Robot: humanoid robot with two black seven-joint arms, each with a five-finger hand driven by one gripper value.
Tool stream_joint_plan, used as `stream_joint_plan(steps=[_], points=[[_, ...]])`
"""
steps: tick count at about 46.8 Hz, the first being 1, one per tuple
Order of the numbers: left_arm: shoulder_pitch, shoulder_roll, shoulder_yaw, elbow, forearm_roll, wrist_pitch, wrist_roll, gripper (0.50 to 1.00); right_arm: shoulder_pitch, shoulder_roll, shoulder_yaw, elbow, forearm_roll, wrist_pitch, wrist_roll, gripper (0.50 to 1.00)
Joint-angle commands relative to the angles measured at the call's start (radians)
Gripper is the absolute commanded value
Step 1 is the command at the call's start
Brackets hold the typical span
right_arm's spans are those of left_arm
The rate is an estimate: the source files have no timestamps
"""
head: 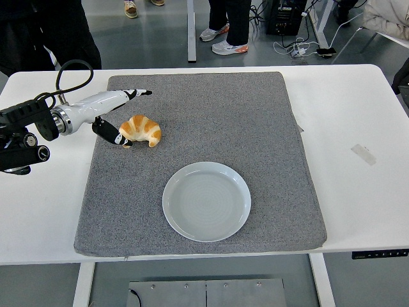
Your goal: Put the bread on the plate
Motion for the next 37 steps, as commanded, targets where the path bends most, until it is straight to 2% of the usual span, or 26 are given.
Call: stream_joint_plan(steps=[1,12,26,37], points=[[0.003,-0.001,0.013,0.005,0.01,0.02,0.0,0.987,0.0,0.0,0.0,0.0,0.0,0.0,0.002,1.0],[0.014,-0.024,0.03,0.039,0.01,0.056,0.0,0.986,0.0,0.0,0.0,0.0,0.0,0.0,0.0,1.0],[0.07,-0.105,0.029,0.145,0.01,0.056,0.0,0.984,0.0,0.0,0.0,0.0,0.0,0.0,0.0,1.0],[0.089,-0.142,0.027,0.191,0.01,0.056,0.0,0.969,0.0,0.0,0.0,0.0,0.0,0.0,0.0,1.0]])
